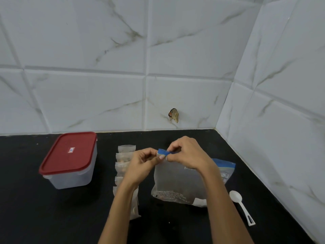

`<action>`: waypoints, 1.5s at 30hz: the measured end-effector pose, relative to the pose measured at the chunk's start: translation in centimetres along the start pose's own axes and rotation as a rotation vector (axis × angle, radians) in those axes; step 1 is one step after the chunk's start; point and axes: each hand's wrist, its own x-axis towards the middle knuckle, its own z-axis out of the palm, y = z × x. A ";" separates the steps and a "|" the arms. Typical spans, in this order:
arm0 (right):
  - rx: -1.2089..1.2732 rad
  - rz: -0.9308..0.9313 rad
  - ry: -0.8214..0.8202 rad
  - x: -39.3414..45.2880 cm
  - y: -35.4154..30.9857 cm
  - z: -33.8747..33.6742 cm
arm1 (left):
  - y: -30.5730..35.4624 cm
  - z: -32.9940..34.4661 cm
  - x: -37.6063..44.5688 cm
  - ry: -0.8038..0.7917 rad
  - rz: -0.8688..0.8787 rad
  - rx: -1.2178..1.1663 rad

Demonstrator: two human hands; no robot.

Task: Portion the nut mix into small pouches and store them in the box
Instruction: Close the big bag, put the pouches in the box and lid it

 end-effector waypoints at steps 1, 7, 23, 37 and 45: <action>-0.013 -0.007 0.011 0.1 0.1 0.1 | -0.1 0.2 0.1 0.023 0.013 0.007; -0.038 -0.025 0.029 0.1 0.4 0.6 | -0.4 0.5 0.2 0.085 0.057 0.000; -0.059 0.020 -0.018 -0.3 1.0 -0.1 | -0.4 0.7 0.2 0.051 0.073 -0.045; -0.148 0.119 -0.002 -1.7 2.7 -1.5 | -0.1 1.0 0.4 0.044 0.020 -0.111; -0.168 0.243 0.017 -3.5 4.9 -3.0 | 0.1 1.2 1.3 0.047 0.002 -0.143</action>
